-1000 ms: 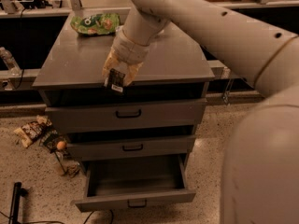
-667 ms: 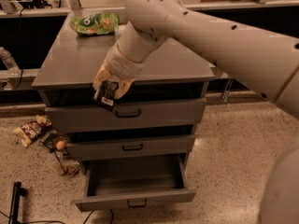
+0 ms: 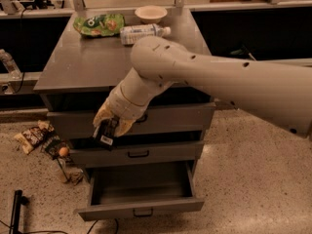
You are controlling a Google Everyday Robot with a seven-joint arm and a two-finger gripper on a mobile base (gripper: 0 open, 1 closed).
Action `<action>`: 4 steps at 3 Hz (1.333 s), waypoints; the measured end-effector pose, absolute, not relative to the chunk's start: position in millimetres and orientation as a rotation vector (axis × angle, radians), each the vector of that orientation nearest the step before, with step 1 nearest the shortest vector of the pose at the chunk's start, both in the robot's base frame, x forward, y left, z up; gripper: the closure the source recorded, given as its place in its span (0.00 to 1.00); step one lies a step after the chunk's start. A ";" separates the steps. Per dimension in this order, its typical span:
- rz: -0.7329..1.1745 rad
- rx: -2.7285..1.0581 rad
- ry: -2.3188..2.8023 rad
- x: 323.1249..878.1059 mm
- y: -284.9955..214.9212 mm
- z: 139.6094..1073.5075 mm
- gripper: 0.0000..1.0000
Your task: Place rxbar chocolate into bottom drawer
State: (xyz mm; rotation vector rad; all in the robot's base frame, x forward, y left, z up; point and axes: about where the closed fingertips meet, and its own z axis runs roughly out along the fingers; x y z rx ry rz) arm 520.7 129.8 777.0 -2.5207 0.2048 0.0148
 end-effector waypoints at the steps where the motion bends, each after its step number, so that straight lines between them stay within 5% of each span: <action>1: 0.057 -2.504 0.276 503.4 127.9 737.7 1.00; 4: 0.016 -2.454 0.410 508.0 119.6 680.7 1.00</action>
Offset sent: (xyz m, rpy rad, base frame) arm -0.0102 -0.0089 -0.0793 0.0346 0.0558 -0.1572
